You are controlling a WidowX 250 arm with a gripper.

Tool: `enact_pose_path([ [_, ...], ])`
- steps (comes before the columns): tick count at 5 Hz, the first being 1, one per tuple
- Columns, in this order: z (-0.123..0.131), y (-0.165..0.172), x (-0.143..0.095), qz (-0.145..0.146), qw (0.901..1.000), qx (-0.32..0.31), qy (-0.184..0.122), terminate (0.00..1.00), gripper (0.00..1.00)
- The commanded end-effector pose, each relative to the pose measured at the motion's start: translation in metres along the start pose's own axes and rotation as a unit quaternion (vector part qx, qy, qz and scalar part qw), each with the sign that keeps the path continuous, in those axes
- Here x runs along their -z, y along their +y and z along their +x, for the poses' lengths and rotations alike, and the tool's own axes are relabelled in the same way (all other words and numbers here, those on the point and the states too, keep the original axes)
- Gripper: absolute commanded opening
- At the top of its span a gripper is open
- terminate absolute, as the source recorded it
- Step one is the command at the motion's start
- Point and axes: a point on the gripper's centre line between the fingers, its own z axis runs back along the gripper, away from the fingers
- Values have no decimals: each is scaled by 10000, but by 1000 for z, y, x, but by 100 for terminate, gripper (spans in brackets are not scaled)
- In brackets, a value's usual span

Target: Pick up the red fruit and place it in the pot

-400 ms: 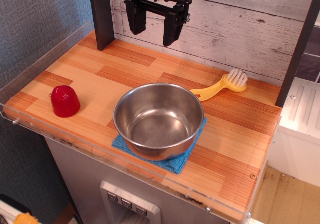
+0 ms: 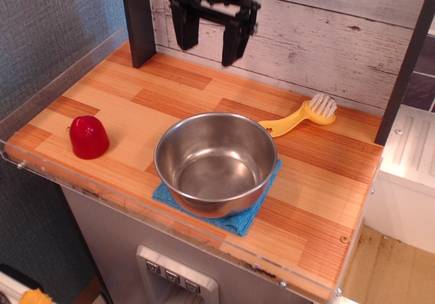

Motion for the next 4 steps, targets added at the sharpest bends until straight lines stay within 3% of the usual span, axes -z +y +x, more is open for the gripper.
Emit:
enact_pose_path([
  [1,-82,56,20,28,9996,-151,-219,0,100],
  [2,-115,77,15,1,9984,-493,-270,0,100],
  [3,-132,88,24,67,9981,-477,-376,0,100],
  [4,-128,99,30,290,9966,-456,-627,0,100],
])
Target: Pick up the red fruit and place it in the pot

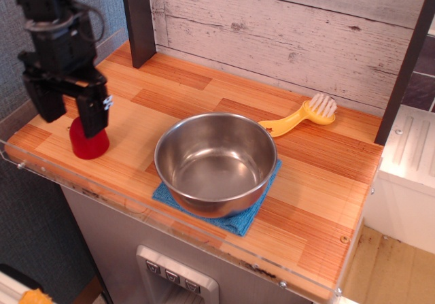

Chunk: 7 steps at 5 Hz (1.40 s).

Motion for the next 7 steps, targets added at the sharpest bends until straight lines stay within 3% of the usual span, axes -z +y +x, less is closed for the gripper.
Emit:
enact_pose_path([
  [1,13,26,4,437,9973,-110,-577,0,100],
  [5,24,22,49,395,9989,-196,-149,0,100],
  [6,24,17,49,417,9987,-208,-218,0,0],
  [7,23,15,48,413,9985,-248,-242,0,0],
])
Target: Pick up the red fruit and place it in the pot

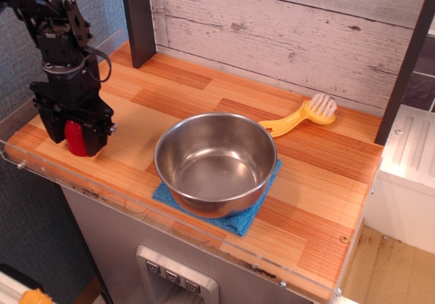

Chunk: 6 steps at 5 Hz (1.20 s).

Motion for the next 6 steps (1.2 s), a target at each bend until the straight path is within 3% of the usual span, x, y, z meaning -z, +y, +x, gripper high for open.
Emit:
enact_pose_path([
  [1,1,-4,-9,46,9999,-11,-156,0,0],
  [2,1,-5,-51,-87,9991,-74,-403,0,0],
  [3,2,-30,-104,-293,9969,-23,-736,0,0],
  [4,-4,-76,-133,-469,9936,542,-871,0,0],
  [5,-14,-127,-123,-288,9902,1127,-767,0,0],
  [6,-17,-158,-105,-122,9878,1416,-642,0,0],
])
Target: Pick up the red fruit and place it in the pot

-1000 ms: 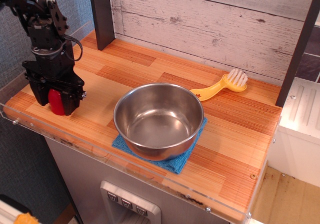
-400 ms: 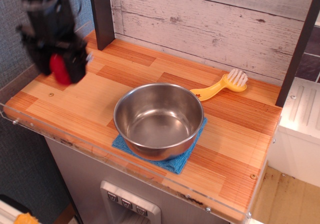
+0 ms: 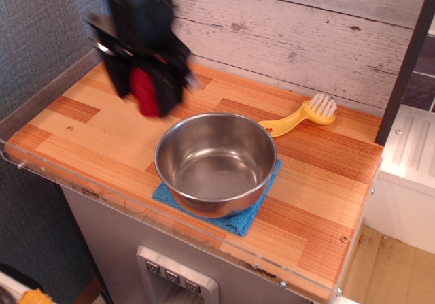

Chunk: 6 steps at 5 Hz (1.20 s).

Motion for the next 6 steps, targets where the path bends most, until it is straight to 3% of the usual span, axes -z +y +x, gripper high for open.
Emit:
enact_pose_path([
  [1,7,-30,40,305,9990,270,202,0,0],
  [3,12,-18,102,447,9965,116,693,0,0],
  [4,10,-14,114,426,9963,130,733,0,100],
  [5,14,-16,99,277,9982,112,527,0,100],
  [6,22,-11,65,21,9999,21,170,0,100],
])
